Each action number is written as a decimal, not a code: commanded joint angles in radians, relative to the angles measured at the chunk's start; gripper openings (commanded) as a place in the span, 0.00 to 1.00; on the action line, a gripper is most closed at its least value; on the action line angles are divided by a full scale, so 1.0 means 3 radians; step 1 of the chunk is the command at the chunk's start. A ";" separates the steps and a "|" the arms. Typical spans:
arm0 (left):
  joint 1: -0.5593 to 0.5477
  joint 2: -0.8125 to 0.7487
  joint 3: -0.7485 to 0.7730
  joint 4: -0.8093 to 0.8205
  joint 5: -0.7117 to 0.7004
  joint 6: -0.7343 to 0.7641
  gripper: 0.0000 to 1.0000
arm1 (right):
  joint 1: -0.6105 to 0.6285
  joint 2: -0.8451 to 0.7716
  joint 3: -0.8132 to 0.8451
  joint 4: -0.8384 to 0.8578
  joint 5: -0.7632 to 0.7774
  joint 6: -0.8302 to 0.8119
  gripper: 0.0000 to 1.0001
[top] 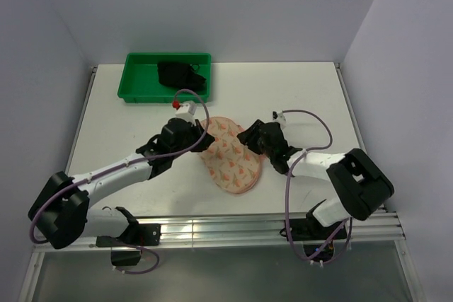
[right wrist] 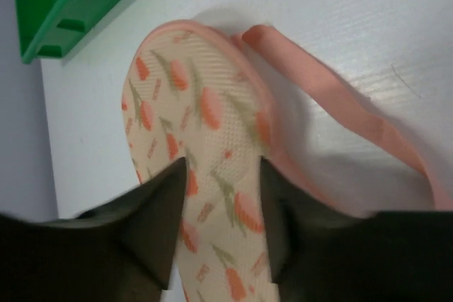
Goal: Place the bra in the laundry bag and zip it closed
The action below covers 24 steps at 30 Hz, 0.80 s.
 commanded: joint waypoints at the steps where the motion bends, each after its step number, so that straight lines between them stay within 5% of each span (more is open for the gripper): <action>1: -0.0207 0.0264 0.0312 0.0043 -0.0126 0.0102 0.03 | 0.0021 -0.0358 -0.0109 -0.0112 0.0049 -0.0092 0.57; 5: -0.0412 0.0628 0.0609 -0.0074 -0.0289 0.0153 0.24 | -0.0202 -0.0910 -0.0216 -0.0553 0.0029 -0.0512 0.61; 9: -0.0580 0.1042 0.0972 -0.0177 -0.0463 0.0204 0.39 | -0.0667 -0.1417 -0.0425 -0.0819 -0.0221 -0.0721 0.16; 12: -0.0729 0.1425 0.1365 -0.0376 -0.0794 0.0311 0.43 | -0.0786 -0.1800 -0.0594 -0.0963 -0.0237 -0.0768 0.00; 16: -0.0913 0.1946 0.1907 -0.0739 -0.1143 0.0408 0.43 | -0.0802 -0.2000 -0.0783 -0.1024 -0.0278 -0.0747 0.00; 24: -0.0990 0.2265 0.2041 -0.0908 -0.1333 0.0373 0.44 | -0.1114 -0.2210 -0.0947 -0.0973 -0.0702 -0.0747 0.06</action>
